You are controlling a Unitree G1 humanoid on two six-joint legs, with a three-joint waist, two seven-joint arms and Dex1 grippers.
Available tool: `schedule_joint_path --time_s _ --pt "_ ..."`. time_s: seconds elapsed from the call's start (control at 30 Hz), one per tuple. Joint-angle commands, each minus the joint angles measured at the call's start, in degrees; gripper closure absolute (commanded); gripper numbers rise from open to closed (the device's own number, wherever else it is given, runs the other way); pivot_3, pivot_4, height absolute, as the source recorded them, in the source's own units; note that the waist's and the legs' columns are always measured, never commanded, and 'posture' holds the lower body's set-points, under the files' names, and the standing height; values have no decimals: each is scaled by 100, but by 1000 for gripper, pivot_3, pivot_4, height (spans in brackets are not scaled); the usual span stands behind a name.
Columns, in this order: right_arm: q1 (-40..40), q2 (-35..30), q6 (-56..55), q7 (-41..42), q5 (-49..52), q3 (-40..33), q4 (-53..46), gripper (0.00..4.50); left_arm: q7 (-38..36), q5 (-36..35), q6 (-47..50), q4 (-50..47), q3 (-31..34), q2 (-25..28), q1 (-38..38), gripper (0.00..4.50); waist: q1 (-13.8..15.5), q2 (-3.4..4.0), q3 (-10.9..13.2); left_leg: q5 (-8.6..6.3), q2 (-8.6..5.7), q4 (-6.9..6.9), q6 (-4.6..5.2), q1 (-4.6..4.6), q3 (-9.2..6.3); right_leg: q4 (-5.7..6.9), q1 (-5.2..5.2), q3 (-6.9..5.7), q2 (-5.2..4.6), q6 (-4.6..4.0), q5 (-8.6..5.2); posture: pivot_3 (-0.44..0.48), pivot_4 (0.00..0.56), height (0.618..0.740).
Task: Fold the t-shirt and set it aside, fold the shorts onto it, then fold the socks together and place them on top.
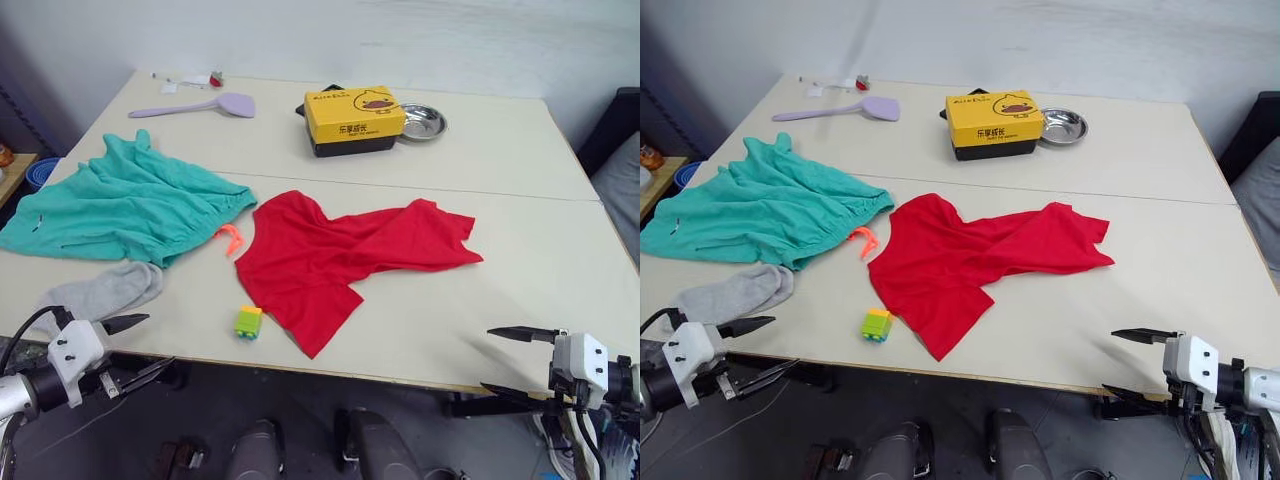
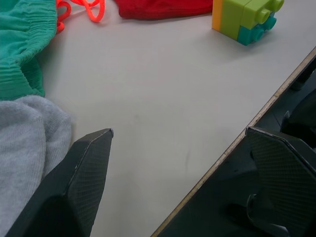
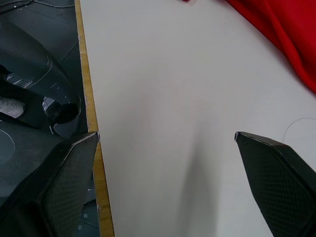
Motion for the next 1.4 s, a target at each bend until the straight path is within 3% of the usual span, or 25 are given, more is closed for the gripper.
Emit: schedule_joint_path --time_s 0.03,0.23,0.3,0.5,0.67,0.87,0.9,1.1,1.2,1.37,1.4 --pt "-16 66 -47 -21 89 -88 -122 28 -66 -183 33 -153 152 94 15 0 4 0 0 0 0 0 0 0 0 0 -1 0 1 0 0 0 150 740" --pt "-66 271 -57 -272 110 -107 -390 28 -281 -622 613 -280 178 221 -70 0 16 0 0 -1 2 0 -2 -3 1 1 -4 1 2 0 -1 0 150 740" --pt "-106 505 -36 -179 589 -126 -712 28 -323 -745 849 -343 141 298 -135 0 14 0 0 -1 4 0 -3 -2 1 1 -4 1 4 0 -1 0 150 740" --pt "-126 598 1392 -680 1774 -112 -2285 28 -729 -1490 2133 -879 -122 770 -401 0 10 8 6 -3 8 -1 -8 -2 2 8 -6 3 4 13 6 0 150 740" --pt "-512 698 1465 -828 1683 41 -2878 28 -683 -1033 1913 -1066 -849 851 -1182 0 25 10 6 -3 6 -1 -9 -3 4 5 -6 4 4 2 1 0 150 740" --pt "-715 739 1599 -886 1439 257 -2894 28 -866 -161 1112 -284 -2113 570 -2481 0 39 9 5 -4 3 -4 -9 -8 6 5 -9 5 5 39 22 0 150 740" --pt "-731 756 1603 -900 1408 280 -2878 28 -893 -80 1007 -174 -2215 548 -2583 0 24 9 5 7 4 -4 10 -11 4 5 -10 3 6 92 51 0 150 740" --pt "-688 975 1397 -769 1178 320 -2583 28 -1229 252 657 659 -2966 228 -3145 0 15 9 5 7 11 -8 17 -9 15 8 -19 13 23 92 51 0 150 740" --pt "-634 1100 1178 -618 1084 324 -2352 0 -1147 402 323 981 -3077 18 -3360 610 25 8 6 8 13 -7 17 -9 16 10 -22 14 26 92 51 0 150 740" --pt "-517 1244 825 -365 1006 301 -2010 0 -1322 556 -32 1196 -3148 63 -3366 2282 27 7 4 10 10 -1 21 -10 16 12 -18 15 20 96 54 0 150 740" --pt "-499 1267 763 -316 1000 292 -1955 0 -1337 556 -77 1207 -3130 82 -3335 2347 22 7 4 10 10 -1 21 -7 18 12 -17 18 21 96 54 0 150 740"
